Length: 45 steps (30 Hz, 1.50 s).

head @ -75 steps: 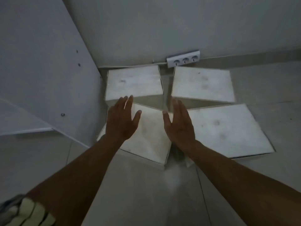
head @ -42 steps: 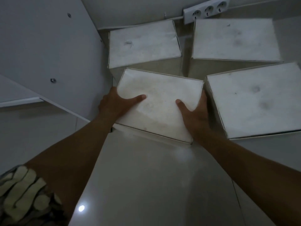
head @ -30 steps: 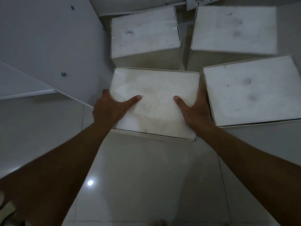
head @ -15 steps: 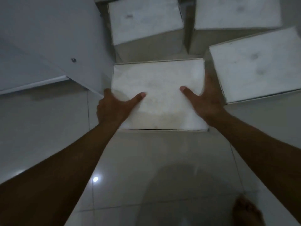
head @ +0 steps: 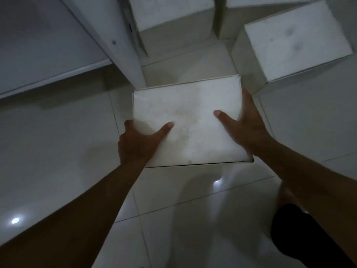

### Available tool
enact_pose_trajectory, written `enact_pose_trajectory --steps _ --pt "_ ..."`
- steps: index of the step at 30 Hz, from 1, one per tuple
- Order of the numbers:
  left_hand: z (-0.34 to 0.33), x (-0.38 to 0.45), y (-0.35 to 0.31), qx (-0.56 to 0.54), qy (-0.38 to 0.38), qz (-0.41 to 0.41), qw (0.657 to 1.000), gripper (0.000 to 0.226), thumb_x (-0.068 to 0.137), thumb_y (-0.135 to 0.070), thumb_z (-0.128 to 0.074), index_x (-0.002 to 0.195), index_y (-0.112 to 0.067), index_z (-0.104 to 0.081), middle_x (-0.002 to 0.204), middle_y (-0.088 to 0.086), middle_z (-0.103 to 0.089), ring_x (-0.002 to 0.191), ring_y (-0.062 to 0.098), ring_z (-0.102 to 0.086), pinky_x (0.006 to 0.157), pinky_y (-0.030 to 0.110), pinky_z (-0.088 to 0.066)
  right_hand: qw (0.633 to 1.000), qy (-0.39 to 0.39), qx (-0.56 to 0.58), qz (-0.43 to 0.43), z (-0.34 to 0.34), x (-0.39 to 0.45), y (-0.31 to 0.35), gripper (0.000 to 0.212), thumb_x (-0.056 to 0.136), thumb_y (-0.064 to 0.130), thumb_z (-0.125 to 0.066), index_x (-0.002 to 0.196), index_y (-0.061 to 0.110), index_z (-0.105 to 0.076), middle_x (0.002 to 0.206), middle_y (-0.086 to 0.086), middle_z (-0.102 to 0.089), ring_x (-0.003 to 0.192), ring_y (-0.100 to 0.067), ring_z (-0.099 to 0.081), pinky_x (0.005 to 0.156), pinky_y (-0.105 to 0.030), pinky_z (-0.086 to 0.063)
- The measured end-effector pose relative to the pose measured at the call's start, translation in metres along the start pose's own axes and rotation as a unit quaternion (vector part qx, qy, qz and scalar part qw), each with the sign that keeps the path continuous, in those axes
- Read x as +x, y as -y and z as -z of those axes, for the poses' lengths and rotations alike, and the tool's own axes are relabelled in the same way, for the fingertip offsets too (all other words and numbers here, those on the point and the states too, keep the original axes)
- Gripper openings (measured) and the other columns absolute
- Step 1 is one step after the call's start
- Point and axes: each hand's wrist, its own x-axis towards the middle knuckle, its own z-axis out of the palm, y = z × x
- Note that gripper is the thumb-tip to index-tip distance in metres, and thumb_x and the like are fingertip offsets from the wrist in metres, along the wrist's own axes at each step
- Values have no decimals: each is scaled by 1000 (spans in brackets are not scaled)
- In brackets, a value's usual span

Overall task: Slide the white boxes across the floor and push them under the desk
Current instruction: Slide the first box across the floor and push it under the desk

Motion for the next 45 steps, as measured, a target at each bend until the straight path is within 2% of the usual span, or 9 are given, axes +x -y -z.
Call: enact_pose_trajectory --steps 12,18,22,34,37,39,41,43,45 --pt "104 24 151 9 -59 36 998 135 34 -105 -47 136 -18 -37 128 15 -55 117 39 -52 91 48 -45 998 49 41 26 -156 -67 70 93 76 56 -74 151 35 -22 140 13 -47 116 -5 -49 98 -24 -40" --pt "110 56 215 3 -115 65 991 137 33 -106 -43 136 -16 -37 128 17 -55 117 42 -52 94 51 -45 992 81 67 65 -238 -57 76 93 75 59 -74 150 38 -23 133 18 -50 114 -6 -51 92 -18 -39" --pt "95 75 247 -26 -137 82 987 134 33 -105 -45 133 -16 -39 125 15 -58 114 41 -54 92 50 -46 990 92 44 94 -278 -46 66 94 76 59 -73 151 35 -22 144 10 -47 126 -14 -49 106 -29 -40" --pt "66 113 269 1 -157 58 986 128 33 -107 -39 128 -21 -40 113 10 -63 103 37 -61 86 46 -46 992 76 32 94 -315 -30 40 95 79 56 -72 153 29 -19 149 8 -41 132 -13 -42 109 -26 -33" --pt "66 114 271 4 -149 55 987 126 36 -107 -38 127 -21 -37 115 9 -62 103 37 -61 83 45 -45 991 62 -31 116 -315 -31 45 99 83 53 -69 156 23 -10 160 2 -22 145 -16 -24 116 -29 -20" --pt "65 110 270 -11 -149 29 988 126 44 -104 -40 137 -20 -31 132 10 -53 117 37 -54 91 49 -44 972 39 -142 182 -314 -31 52 97 87 52 -64 156 20 -5 164 -1 -6 150 -18 -8 121 -39 -9" --pt "61 103 268 17 -150 -63 986 124 55 -99 -43 150 -24 -15 155 11 -29 138 36 -34 105 53 -35 939 29 -220 263 -315 -25 66 90 87 49 -59 156 21 -7 165 -3 -2 150 -20 -3 121 -45 -4" --pt "60 92 272 101 -100 -179 974 124 58 -99 -40 154 -32 -1 164 5 0 149 31 -2 115 54 -12 906 64 -278 312 -322 -16 80 82 90 52 -52 155 24 -11 165 -3 -1 150 -22 1 121 -50 -3" --pt "63 84 281 189 -26 -277 942 130 55 -102 -37 154 -32 7 162 0 17 148 21 17 116 58 4 880 97 -339 319 -330 -5 89 76 93 61 -40 155 28 -11 165 -3 0 150 -22 4 121 -51 0"
